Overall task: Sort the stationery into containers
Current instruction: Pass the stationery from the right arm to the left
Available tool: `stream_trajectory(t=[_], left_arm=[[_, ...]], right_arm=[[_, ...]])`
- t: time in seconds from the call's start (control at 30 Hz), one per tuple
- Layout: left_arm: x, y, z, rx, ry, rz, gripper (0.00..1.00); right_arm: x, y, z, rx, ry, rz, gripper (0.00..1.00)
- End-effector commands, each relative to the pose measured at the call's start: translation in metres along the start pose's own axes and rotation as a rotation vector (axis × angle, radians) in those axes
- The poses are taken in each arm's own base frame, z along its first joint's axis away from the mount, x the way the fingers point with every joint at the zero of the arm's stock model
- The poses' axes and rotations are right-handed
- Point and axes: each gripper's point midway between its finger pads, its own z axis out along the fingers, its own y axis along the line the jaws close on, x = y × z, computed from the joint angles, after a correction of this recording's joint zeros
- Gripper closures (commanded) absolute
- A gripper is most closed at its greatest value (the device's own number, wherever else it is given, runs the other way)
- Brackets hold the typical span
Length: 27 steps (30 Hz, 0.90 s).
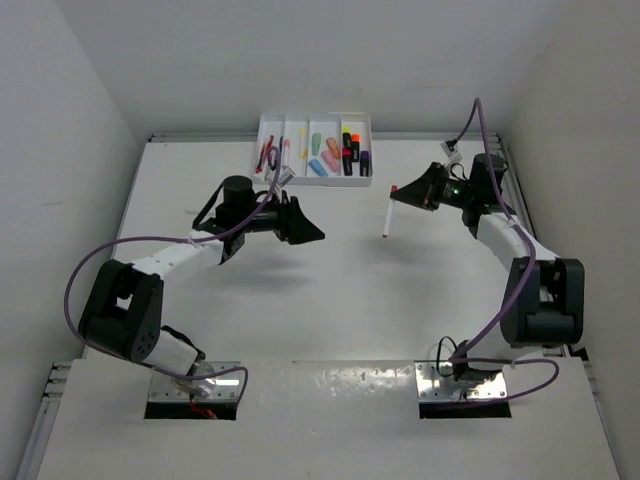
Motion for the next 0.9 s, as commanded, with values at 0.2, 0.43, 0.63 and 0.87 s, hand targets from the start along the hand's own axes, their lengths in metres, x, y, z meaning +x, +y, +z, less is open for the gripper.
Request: stream_trajectory(t=[0.2, 0.43, 0.63, 0.87], left_arm=[[-0.045, -0.050, 0.039, 0.184, -0.155, -0.173, 0.34], [-0.061, -0.067, 0.055, 0.224, -0.181, -0.187, 0.34], [-0.078, -0.078, 0.057, 0.277, -0.225, -0.191, 0.34], [-0.074, -0.095, 0.070, 0.323, -0.200, -0.168, 0.34]], right_arm=[[-0.049, 0.088, 0.014, -0.288, -0.165, 0.176, 1.00], [-0.046, 0.095, 0.021, -0.301, -0.165, 0.214, 1.00], [-0.045, 0.093, 0.020, -0.298, -0.169, 0.221, 1.00], [-0.047, 0.096, 0.022, -0.307, -0.170, 0.228, 1.00]])
